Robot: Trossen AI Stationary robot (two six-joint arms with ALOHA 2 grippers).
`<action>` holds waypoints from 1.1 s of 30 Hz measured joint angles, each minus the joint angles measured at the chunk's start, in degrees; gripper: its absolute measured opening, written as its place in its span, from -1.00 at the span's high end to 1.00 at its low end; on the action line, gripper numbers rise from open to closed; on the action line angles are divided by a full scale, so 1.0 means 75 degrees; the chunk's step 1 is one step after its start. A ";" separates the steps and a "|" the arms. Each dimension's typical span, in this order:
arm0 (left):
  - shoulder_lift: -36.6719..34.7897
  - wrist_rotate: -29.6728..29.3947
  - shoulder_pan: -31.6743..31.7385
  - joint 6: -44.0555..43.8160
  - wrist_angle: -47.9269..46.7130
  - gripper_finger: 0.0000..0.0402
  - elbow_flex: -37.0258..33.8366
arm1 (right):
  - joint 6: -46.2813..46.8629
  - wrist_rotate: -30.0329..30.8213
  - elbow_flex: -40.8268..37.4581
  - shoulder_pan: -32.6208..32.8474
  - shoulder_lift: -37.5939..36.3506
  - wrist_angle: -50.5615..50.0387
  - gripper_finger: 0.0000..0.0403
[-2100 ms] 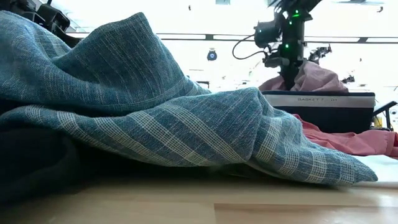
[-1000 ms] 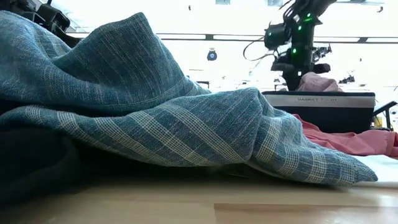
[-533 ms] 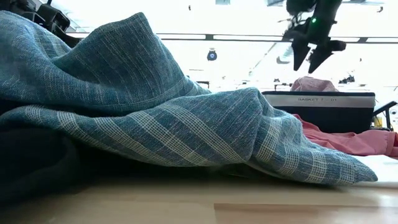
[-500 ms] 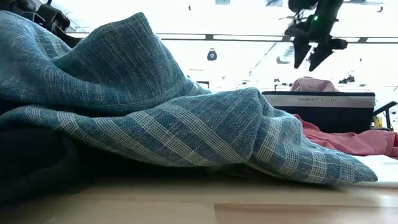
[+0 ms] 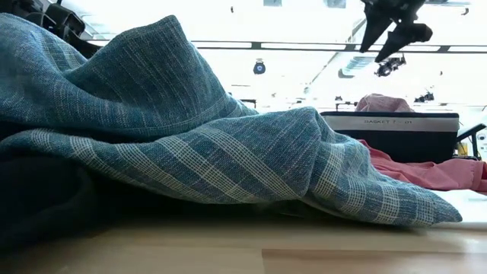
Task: Pick & Place Cloths
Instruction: Put the blue polo shirt into the blue bin
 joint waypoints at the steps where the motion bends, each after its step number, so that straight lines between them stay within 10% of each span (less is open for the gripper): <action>1: 0.0000 0.0000 0.0000 -0.0004 0.0002 -0.45 0.0000 | 0.0101 0.0152 0.0000 0.0244 -0.0008 0.0000 -0.33; 20: 0.0879 0.1621 -0.0003 -0.0105 -0.0079 -0.46 0.0650 | 0.1411 0.2001 0.0000 0.3259 0.0361 0.0166 -0.33; 25: 0.1274 0.3349 -0.0006 -0.0347 0.1328 -0.46 0.0660 | 0.1502 0.2003 0.0000 0.3541 0.0596 0.0182 -0.33; 33: 0.1357 0.2804 0.0000 -0.1269 0.2296 -0.46 0.0679 | 0.1512 0.2010 0.0000 0.3865 0.0893 0.0413 -0.33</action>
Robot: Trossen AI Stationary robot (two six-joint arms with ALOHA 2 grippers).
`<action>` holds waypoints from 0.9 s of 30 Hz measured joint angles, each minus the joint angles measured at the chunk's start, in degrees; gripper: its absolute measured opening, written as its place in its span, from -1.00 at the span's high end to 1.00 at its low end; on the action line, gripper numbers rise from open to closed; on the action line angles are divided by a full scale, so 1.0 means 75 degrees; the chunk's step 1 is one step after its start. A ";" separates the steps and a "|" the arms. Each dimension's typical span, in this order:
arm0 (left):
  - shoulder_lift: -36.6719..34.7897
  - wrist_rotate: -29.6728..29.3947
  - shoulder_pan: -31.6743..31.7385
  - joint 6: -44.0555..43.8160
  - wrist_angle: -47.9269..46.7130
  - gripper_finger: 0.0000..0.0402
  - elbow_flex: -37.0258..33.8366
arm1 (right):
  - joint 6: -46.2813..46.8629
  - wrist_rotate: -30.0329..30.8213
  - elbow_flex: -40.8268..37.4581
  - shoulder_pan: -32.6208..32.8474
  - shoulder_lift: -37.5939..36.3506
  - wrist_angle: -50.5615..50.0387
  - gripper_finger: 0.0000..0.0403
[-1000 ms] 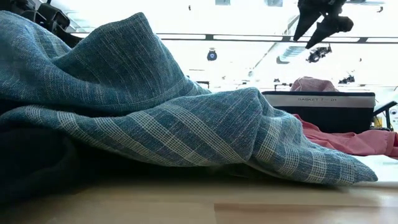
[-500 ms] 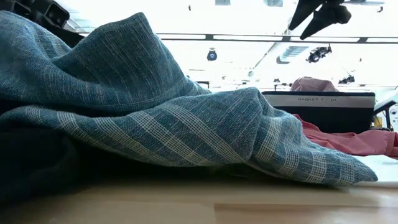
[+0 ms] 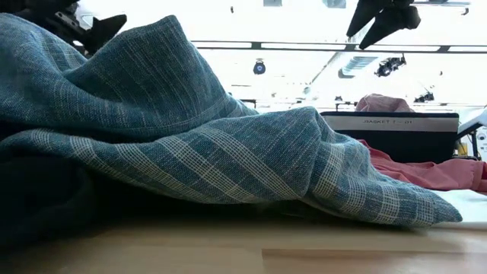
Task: Pick & Place Cloths
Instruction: Put the blue polo shirt into the blue bin
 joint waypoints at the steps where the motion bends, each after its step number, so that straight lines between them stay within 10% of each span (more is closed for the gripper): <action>1: -0.0002 -0.0021 -0.0001 -0.0053 0.0007 -0.46 0.0000 | -0.0001 -0.0001 0.0000 0.0043 0.0022 0.0029 -0.33; 12: 0.1258 -0.0751 -0.0003 -0.0678 -0.1029 -0.45 0.0412 | 0.0144 0.0035 0.0000 0.0329 0.0035 0.0050 -0.33; 27: 0.5616 -0.0942 -0.0003 0.1631 -0.6576 -0.45 0.4213 | 0.0151 -0.0041 0.0000 0.0328 0.0035 0.0048 -0.33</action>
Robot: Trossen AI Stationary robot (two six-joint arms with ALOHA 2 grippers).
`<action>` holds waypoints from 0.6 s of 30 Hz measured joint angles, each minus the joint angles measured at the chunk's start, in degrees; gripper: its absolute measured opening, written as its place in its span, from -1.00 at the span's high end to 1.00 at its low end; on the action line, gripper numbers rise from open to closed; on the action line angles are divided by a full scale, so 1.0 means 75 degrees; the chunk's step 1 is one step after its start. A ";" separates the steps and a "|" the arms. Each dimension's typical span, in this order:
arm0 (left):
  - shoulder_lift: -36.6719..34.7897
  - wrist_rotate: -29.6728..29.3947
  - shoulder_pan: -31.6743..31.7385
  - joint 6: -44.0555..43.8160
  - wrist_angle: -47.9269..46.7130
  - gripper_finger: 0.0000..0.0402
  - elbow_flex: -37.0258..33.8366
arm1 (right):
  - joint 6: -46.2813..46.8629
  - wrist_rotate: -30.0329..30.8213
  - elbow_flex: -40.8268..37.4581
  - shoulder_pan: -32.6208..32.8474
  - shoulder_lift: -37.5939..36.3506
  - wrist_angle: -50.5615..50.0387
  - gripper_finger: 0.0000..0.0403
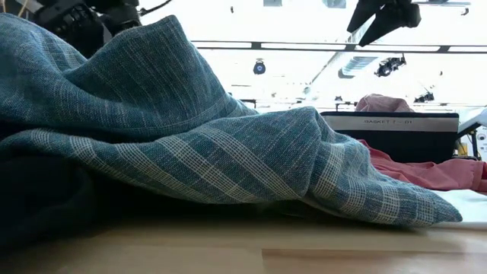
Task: Pick & Place Cloths
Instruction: Put the blue polo shirt into the blue bin
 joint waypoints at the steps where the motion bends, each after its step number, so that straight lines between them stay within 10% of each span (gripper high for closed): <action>1: 0.0208 0.0055 0.0000 0.0287 -0.0158 -0.45 0.0116 | 0.0000 0.0003 0.0000 0.0001 0.0000 -0.0003 -0.33; 18: 0.2236 0.0112 0.0000 0.1302 -0.0102 -0.45 0.0555 | -0.0023 -0.0029 0.0000 0.0001 0.0000 -0.0055 -0.33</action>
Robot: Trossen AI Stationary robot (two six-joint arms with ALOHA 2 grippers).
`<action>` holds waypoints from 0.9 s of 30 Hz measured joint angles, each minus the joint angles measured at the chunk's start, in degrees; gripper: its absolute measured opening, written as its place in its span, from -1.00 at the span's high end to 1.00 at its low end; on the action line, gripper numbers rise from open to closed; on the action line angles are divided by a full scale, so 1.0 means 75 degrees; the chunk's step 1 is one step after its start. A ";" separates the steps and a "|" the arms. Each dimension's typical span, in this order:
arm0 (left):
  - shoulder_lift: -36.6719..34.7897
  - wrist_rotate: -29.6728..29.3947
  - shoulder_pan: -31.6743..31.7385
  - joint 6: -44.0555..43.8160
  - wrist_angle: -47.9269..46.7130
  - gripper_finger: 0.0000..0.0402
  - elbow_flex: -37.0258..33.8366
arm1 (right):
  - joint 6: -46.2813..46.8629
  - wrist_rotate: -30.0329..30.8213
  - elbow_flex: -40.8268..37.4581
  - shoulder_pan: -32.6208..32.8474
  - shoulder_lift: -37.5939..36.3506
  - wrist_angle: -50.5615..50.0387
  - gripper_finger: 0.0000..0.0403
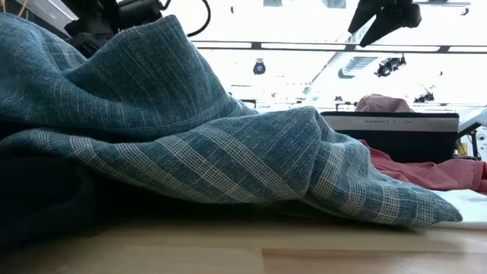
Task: Pick & Place Cloths
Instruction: Put the blue polo shirt into the blue bin
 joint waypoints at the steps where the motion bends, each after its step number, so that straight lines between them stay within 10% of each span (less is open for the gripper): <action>1: 0.0073 -0.0003 0.0000 0.0000 0.0003 -0.45 0.0003 | 0.0000 -0.0003 0.0000 0.0000 0.0000 0.0000 -0.33; 15: 0.0881 -0.0259 -0.0003 -0.0053 0.0349 -0.35 0.0000 | 0.0076 -0.0001 0.0000 0.0000 0.0000 0.0003 -0.33; 27: 0.0888 0.0060 -0.0003 -0.0229 0.0336 0.91 -0.0001 | 0.0085 0.0000 0.0000 0.0000 0.0000 0.0058 -0.33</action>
